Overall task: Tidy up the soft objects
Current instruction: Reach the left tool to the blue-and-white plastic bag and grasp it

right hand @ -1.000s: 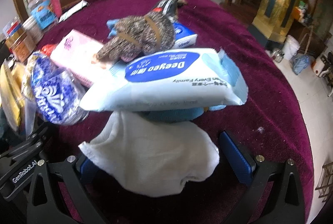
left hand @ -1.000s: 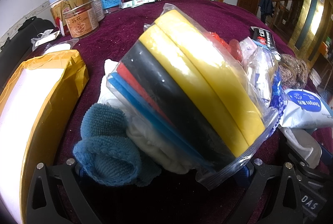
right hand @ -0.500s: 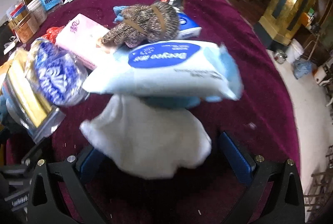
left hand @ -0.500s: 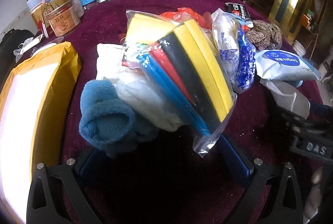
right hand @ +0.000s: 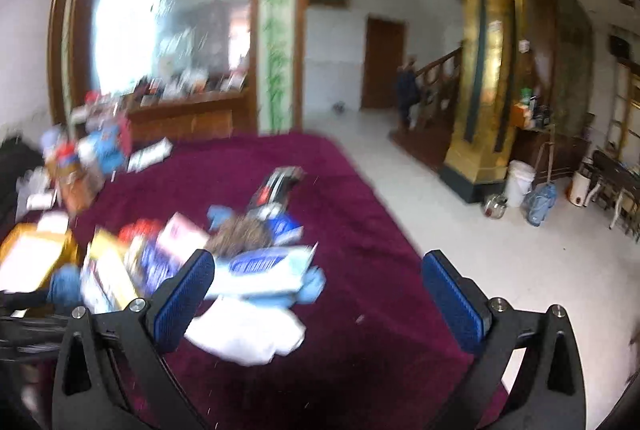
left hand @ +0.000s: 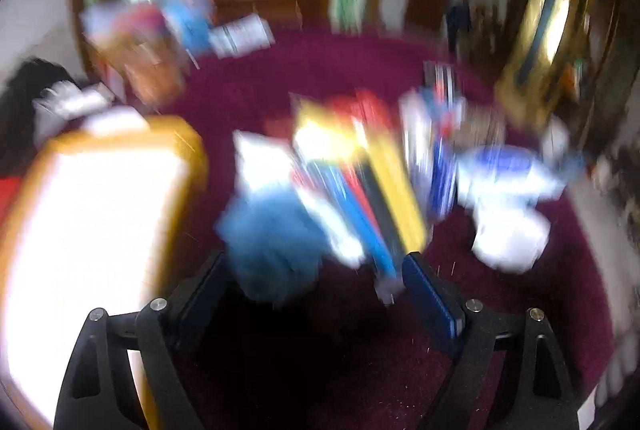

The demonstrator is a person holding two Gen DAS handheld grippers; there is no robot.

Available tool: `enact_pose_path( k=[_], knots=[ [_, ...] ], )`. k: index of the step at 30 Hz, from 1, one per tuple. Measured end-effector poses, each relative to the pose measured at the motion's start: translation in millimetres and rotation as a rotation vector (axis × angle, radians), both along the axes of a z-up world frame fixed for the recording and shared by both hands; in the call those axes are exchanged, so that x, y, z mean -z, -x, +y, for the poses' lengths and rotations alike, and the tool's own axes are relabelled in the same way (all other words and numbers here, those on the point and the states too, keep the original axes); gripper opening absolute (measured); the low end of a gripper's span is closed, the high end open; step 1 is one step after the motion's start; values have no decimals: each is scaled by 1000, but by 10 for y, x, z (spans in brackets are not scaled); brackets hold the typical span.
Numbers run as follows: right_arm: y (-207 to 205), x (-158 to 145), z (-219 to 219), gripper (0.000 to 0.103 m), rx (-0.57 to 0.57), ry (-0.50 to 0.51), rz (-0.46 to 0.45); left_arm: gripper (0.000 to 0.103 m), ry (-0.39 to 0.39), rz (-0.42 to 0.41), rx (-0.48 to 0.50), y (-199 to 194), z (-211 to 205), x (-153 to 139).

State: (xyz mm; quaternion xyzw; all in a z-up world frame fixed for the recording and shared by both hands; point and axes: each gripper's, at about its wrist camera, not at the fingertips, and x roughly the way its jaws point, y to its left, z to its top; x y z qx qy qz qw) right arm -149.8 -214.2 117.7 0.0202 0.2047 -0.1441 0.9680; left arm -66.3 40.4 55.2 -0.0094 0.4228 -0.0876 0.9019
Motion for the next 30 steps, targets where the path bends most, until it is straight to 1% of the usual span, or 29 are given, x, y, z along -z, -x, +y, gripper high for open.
enact_pose_path(
  k=[1,2,4,5,6,7,9,10,13,15,16,19,22,26,29,30],
  knots=[
    [7,-3,-49,103,11,-13,-25,100,22,-122,-31,177,129,-208],
    [-34,24,-120,103,9,-35,-26,103,42,-235,-47,342,229,-370],
    [-209,43,-206,103,17,-67,20,103,61,-400,-74,593,362,-561],
    [-330,63,-252,103,21,-83,53,103,65,-447,-81,658,414,-625],
    [-466,113,-271,103,23,-92,74,103,65,-444,-66,662,430,-664],
    [-522,145,-270,103,27,-89,80,103,65,-415,-46,628,435,-680],
    [-674,247,-232,103,42,-67,91,103,43,-380,-58,558,437,-669],
    [-700,284,-215,103,44,-61,93,103,29,-370,-67,534,424,-651],
    [-759,415,-162,103,46,-33,88,103,22,-339,-53,487,353,-549],
    [-766,498,-151,103,48,-16,84,103,12,-337,-47,472,308,-520],
    [-772,505,-163,103,37,-20,81,103,11,-341,-50,543,264,-500],
    [-697,469,-234,103,29,-44,16,103,25,-329,-52,472,180,-455],
    [-730,494,-322,103,30,-84,39,102,22,-284,-8,320,-31,-396],
    [-793,538,-367,103,4,-135,82,102,-51,-249,94,139,-430,-341],
    [-794,539,-362,103,-6,-138,86,102,-183,-242,165,-31,-783,-248],
    [-786,534,-356,103,-6,-138,84,102,-212,-235,179,-86,-855,-213]
  ],
)
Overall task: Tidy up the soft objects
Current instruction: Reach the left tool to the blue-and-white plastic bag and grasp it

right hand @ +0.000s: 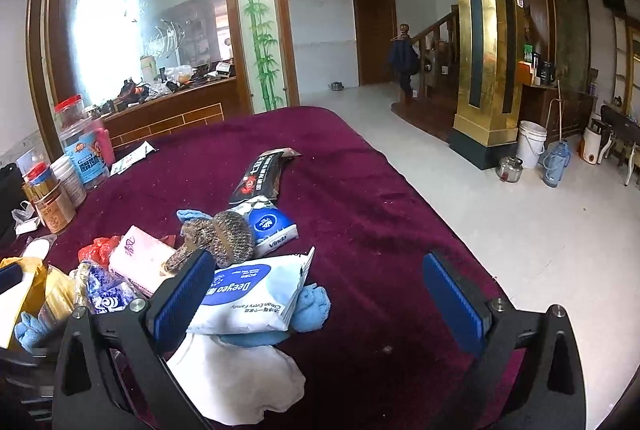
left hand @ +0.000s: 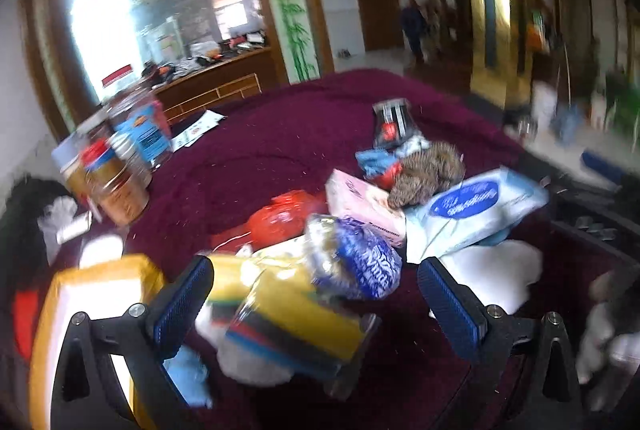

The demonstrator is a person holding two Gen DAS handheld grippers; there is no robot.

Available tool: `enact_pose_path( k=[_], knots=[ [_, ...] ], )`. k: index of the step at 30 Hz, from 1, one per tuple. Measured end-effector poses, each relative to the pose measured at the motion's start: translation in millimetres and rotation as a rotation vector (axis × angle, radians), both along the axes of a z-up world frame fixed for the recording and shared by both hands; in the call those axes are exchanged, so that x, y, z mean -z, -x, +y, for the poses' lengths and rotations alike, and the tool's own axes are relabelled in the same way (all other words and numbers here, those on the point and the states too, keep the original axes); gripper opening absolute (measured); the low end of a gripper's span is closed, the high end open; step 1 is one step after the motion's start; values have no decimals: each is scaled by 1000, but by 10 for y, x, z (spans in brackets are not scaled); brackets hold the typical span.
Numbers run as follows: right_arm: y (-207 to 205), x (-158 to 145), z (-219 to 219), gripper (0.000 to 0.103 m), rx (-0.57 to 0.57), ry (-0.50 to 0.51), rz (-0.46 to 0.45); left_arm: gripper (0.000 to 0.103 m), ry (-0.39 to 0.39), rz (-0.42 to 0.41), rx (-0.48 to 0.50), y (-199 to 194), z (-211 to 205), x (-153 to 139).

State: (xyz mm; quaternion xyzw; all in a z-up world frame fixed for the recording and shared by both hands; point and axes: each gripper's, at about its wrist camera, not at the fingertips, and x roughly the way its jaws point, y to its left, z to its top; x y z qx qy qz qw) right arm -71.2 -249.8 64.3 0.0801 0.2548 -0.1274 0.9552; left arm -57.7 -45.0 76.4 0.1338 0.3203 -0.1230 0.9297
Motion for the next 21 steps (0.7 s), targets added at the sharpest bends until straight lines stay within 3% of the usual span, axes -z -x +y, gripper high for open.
enact_pose_path(
  k=[3,4,5,6,8,10,14,16,19,21],
  knots=[
    [-2,0,-13,103,7,-13,2,96,-50,48,26,-170,-151,108],
    [-9,6,-23,103,8,-21,5,86,-60,54,34,-216,-186,121],
    [-18,14,-36,103,9,-31,11,57,-76,59,37,-255,-222,143],
    [-23,22,-54,103,13,-41,16,44,-86,77,50,-290,-247,169],
    [-27,40,-87,103,16,-58,24,45,-81,146,69,-360,-264,231],
    [-36,48,-96,103,18,-67,29,45,-44,149,78,-345,-214,207],
    [-53,49,-83,103,18,-62,35,57,-53,130,86,-308,-219,218],
    [-48,55,-67,103,17,-53,36,57,-63,124,74,-332,-245,241],
    [-60,69,-55,103,17,-44,45,45,-70,136,77,-339,-266,274],
    [-73,84,-58,103,19,-43,54,42,-40,131,86,-309,-232,212]
  ],
)
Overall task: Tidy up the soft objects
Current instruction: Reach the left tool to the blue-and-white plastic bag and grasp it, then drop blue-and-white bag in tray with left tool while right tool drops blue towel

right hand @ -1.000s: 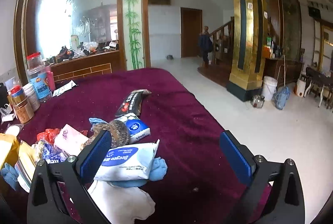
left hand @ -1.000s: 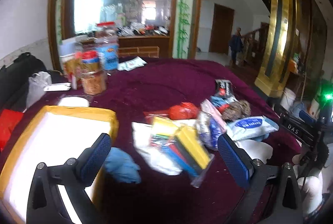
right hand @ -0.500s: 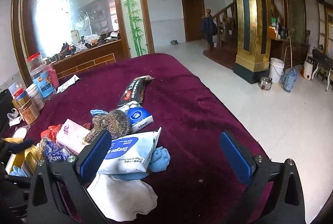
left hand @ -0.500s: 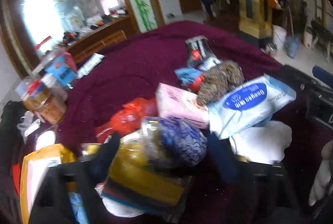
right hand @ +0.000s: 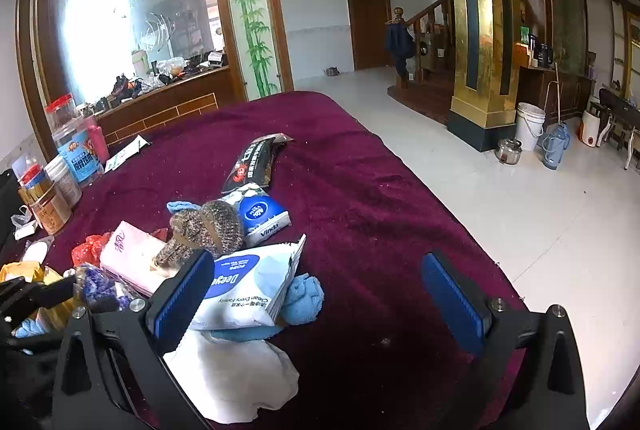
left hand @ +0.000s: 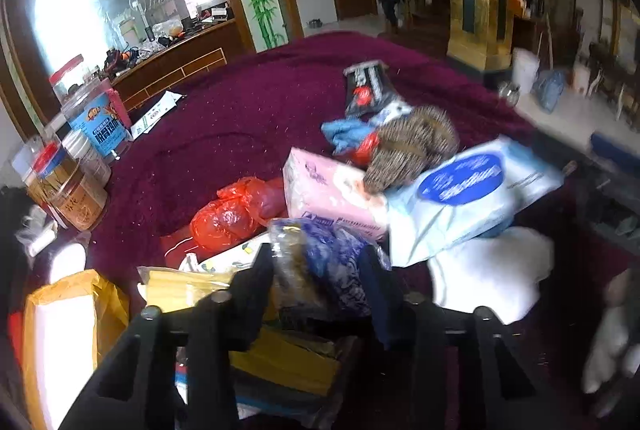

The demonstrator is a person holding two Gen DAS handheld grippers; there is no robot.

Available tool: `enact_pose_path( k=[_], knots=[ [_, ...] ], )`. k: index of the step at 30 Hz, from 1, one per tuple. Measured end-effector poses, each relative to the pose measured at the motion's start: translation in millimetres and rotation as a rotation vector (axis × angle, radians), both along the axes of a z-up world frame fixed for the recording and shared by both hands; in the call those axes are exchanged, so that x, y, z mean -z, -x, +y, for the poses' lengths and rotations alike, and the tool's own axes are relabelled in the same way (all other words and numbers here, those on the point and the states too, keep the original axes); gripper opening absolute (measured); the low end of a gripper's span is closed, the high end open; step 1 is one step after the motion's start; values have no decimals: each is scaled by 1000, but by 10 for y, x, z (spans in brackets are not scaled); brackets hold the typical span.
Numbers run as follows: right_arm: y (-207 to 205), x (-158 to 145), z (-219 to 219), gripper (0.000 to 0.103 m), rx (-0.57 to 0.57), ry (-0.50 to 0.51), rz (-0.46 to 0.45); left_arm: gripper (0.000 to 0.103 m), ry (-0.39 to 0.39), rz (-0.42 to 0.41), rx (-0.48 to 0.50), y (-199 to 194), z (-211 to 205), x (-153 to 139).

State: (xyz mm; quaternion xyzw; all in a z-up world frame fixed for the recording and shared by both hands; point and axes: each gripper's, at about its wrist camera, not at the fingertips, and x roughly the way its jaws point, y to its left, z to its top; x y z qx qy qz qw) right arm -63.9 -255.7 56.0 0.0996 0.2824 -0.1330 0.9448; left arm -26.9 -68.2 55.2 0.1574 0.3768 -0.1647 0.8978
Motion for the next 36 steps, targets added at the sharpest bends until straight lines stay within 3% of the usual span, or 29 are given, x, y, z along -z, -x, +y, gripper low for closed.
enact_pose_path(
  k=[2,11,16,19,22,25,27,29,31,36],
  knots=[
    [-10,9,0,103,0,-1,6,32,83,18,-2,40,107,-126],
    [-50,61,49,103,-2,29,38,33,362,-47,-21,547,853,-770],
    [-59,53,165,103,-41,62,42,33,391,-131,-102,880,1466,-1049],
    [79,-93,435,103,-143,26,42,33,398,-177,-171,1104,1882,-1133],
    [318,-326,916,103,-358,-67,13,33,391,-204,-228,1259,2225,-1123],
    [407,-440,1643,102,-624,-45,43,33,401,-212,-271,1333,2486,-1060],
    [409,-413,2044,98,-742,-11,78,33,426,-207,-294,1354,2624,-1011],
    [400,-348,2378,85,-808,56,104,33,446,-201,-320,1381,2764,-962],
    [359,-275,2593,78,-844,113,132,33,450,-201,-334,1435,2866,-927],
    [110,74,2995,73,-894,259,246,33,447,-196,-371,1527,3113,-868]
  ],
)
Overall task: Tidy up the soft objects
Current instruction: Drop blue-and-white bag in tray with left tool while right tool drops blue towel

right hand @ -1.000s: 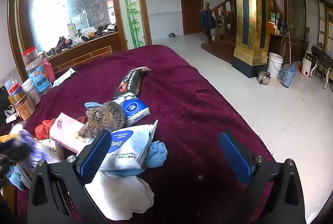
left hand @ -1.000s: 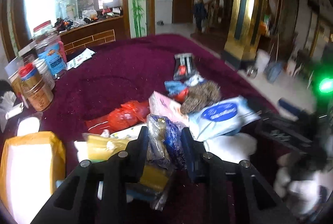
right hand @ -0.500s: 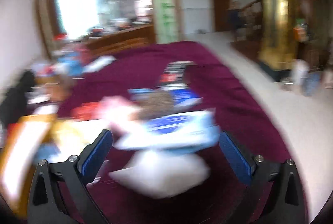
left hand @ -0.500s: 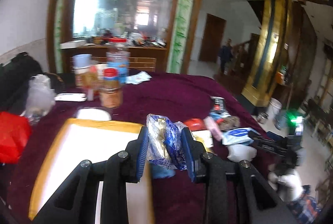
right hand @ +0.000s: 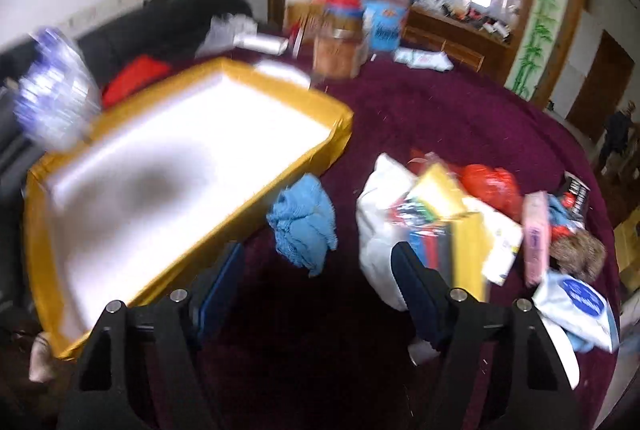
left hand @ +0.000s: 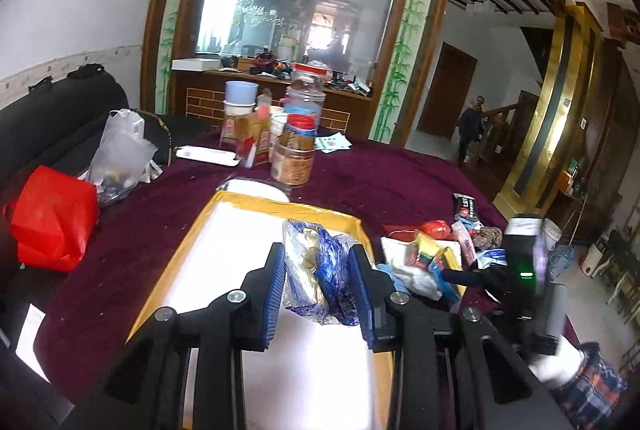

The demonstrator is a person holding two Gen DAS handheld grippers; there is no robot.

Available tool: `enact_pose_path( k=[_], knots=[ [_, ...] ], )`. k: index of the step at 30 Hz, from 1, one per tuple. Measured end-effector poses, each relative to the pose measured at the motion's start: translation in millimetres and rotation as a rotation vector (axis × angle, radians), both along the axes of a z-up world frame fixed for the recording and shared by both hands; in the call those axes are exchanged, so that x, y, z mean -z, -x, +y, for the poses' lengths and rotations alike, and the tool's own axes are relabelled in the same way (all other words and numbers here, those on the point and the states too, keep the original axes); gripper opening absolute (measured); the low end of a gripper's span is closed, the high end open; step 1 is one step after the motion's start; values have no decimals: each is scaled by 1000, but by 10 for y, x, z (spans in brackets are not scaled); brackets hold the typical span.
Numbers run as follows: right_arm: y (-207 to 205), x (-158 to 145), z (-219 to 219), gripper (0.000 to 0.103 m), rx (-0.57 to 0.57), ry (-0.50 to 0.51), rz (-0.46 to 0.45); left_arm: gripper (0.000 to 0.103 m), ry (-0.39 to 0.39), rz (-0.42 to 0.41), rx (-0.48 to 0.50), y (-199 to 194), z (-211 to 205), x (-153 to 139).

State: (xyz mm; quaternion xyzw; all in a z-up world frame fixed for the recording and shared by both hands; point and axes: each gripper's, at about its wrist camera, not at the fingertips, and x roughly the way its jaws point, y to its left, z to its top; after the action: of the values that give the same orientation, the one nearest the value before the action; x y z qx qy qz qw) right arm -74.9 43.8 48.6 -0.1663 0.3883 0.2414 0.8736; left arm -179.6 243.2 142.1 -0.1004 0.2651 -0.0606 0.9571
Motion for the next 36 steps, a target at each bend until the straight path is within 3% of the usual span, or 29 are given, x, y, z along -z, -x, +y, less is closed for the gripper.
enact_pose_path(
  k=[3,7,8,13,18,23,30,33,36],
  knots=[
    [-135,126,100,63,-6,48,13,33,4,4,-7,54,85,36],
    [-261,178,161,24,-12,22,65,33,24,12,-10,45,161,103],
    [-264,154,145,22,-6,12,67,33,29,14,-11,52,176,115],
    [-227,-206,-38,20,53,-75,33,33,49,36,-4,-52,247,148],
    [-229,-543,70,21,6,-189,71,33,37,72,27,-379,220,113],
    [-460,-445,405,21,18,-150,94,34,56,148,36,-890,175,208],
    [-793,-237,513,20,60,-140,147,35,120,297,28,-1477,219,591],
    [-864,-199,542,22,67,-122,139,41,123,312,-1,-1556,254,670],
    [-944,-173,581,31,78,-103,126,58,150,317,-2,-1631,278,702]
  ],
)
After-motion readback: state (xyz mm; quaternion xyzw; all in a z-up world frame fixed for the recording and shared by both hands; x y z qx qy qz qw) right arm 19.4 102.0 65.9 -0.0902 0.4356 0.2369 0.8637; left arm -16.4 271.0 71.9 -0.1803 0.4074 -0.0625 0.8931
